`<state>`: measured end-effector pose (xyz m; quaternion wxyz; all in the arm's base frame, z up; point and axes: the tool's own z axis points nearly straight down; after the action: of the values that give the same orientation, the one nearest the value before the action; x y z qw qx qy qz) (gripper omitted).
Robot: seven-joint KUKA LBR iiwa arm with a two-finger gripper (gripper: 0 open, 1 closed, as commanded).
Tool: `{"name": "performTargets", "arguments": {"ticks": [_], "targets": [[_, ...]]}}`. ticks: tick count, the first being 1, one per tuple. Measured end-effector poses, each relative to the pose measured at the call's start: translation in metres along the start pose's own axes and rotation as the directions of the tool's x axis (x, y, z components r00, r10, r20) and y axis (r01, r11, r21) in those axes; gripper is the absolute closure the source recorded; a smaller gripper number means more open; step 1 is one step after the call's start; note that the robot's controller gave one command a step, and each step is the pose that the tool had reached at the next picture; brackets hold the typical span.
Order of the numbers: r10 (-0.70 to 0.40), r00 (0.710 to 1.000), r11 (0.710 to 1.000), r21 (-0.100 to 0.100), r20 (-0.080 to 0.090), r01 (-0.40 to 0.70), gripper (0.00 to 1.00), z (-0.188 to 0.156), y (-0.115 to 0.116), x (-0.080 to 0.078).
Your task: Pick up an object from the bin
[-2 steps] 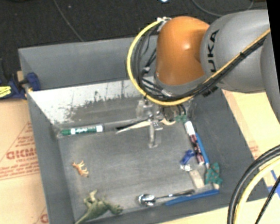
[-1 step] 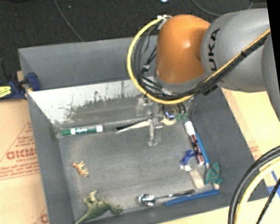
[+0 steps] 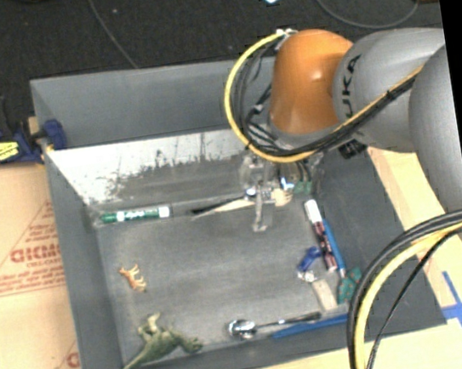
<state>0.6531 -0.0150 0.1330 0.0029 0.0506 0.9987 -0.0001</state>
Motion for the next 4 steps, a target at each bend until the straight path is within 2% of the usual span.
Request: {"name": "performTargets", "arguments": {"ticks": [1,2,3,4], "targets": [[-0.02,1.0,1.0,-0.001,0.006,0.02,0.0,-0.004,-0.008,-0.001],[0.153,0.988,0.988,-0.003,0.003,-0.153,0.0,0.004,0.001,0.0],[-0.002,1.0,1.0,-0.001,0.004,0.002,0.0,0.063,0.002,0.001],[0.203,0.979,0.979,-0.004,0.009,-0.203,1.0,0.06,-0.006,0.001]]}}
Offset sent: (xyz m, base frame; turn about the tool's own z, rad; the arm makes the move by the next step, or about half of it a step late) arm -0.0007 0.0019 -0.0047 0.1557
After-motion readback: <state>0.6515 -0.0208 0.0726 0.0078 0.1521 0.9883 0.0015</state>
